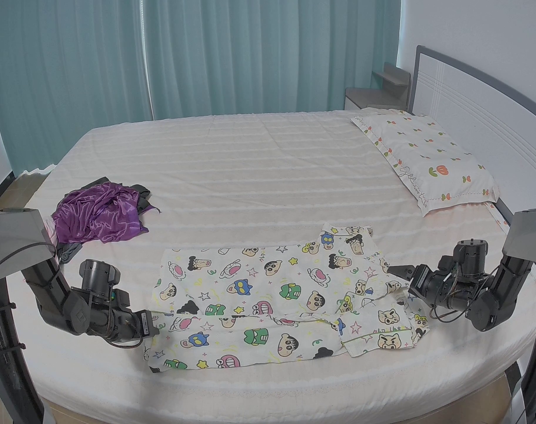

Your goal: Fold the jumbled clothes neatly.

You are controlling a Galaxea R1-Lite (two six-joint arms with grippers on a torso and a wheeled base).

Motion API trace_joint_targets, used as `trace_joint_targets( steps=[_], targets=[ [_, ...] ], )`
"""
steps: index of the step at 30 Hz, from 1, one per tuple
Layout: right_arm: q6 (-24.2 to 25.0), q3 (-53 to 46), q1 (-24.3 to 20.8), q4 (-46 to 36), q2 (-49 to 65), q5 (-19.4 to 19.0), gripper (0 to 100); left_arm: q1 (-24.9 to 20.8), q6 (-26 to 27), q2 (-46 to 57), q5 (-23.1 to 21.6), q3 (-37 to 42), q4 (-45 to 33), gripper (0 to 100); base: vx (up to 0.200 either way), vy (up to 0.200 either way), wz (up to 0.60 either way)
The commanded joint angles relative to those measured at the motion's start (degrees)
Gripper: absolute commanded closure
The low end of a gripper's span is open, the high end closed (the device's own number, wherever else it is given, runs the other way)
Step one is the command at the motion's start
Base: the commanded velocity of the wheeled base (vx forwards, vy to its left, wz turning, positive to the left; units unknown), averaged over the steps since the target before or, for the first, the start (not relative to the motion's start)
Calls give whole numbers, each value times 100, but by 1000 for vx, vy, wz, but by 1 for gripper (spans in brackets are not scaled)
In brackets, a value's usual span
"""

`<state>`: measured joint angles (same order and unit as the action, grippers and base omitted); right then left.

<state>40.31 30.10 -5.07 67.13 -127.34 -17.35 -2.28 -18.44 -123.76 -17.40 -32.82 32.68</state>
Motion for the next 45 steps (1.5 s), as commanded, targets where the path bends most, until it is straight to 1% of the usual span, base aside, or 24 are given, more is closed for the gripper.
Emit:
trace_joint_targets(
  steps=[1, 6, 7, 8, 9, 10, 11, 13, 17, 18, 22, 28, 31, 32, 33, 35, 36, 39, 40, 41, 45],
  targets=[
    [-50, 40, -3, 1, -115, 3, 0, -27, -36, -69, -1, -32, 1, 100, 0, 0, 0],
    [-586, 260, 6, -166, -265, -6, 0, -9, -89, -69, -71, -5, 45, 100, 0, 0, 0],
    [-718, 348, 33, -315, -265, -6, 0, 17, -89, -69, -115, 21, 98, 100, 0, 0, 0],
    [-718, 348, 33, -315, -265, -6, 0, 17, -89, -69, -115, 21, 98, 100, 0, 0, 0],
    [-982, 453, 33, -728, -282, -14, 0, 43, -221, -69, -291, 56, 265, 100, 0, 0, 0],
    [-1175, 506, 41, -904, -317, -14, 0, 43, -335, -69, -343, 56, 362, 100, 0, 0, 0],
    [-1403, 550, 76, -1080, -344, -49, 0, 35, -476, -78, -343, 56, 458, 100, 0, 0, 0],
    [-1623, 559, 138, -1185, -379, -129, 0, 8, -617, -113, -326, 56, 590, 100, 0, 0, 0],
    [-1658, 453, 147, -1167, -353, -463, 0, 8, -608, -149, -326, 47, 652, 100, 0, 0, 0],
    [-1667, 409, 156, -1167, -335, -533, 0, 8, -608, -157, -317, 47, 652, 0, 0, 0, 0],
    [-1737, 277, 235, -1106, -370, -814, 0, 8, -608, -149, -317, 65, 652, 0, 0, 0, 0],
    [-1992, 233, 226, -1141, -405, -893, 0, 43, -617, -140, -273, 126, 652, 0, 0, 0, 0],
    [-2195, 286, 217, -1150, -520, -964, 0, 237, -678, -105, -308, 179, 766, 0, 0, 0, 0],
    [-2195, 286, 217, -1150, -520, -964, 0, 237, -678, -105, -308, 179, 766, 0, 0, 0, 0],
    [-2379, 365, 217, -1176, -625, -981, 0, 404, -678, -122, -370, 320, 1030, 0, 0, 0, 0],
    [-2564, 427, 217, -1176, -739, -1060, 0, 492, -687, -166, -431, 496, 1355, 0, 0, 0, 0],
    [-2634, 435, 226, -1167, -739, -1166, 0, 518, -696, -192, -466, 575, 1495, 0, 0, 0, 0],
    [-2713, 374, 261, -1150, -643, -1825, 0, 553, -757, -289, -607, 777, 1979, 0, 0, 0, 0],
    [-2713, 374, 279, -1167, -608, -1948, 0, 553, -810, -298, -607, 803, 2102, 0, 0, 0, 0],
    [-2713, 400, 270, -1167, -616, -2009, 0, 553, -907, -342, -607, 803, 2216, 0, 0, 0, 0],
    [-2722, 453, 200, -1176, -801, -1992, 0, 544, -1135, -377, -607, 812, 2453, 0, 0, 0, 0]
  ],
)
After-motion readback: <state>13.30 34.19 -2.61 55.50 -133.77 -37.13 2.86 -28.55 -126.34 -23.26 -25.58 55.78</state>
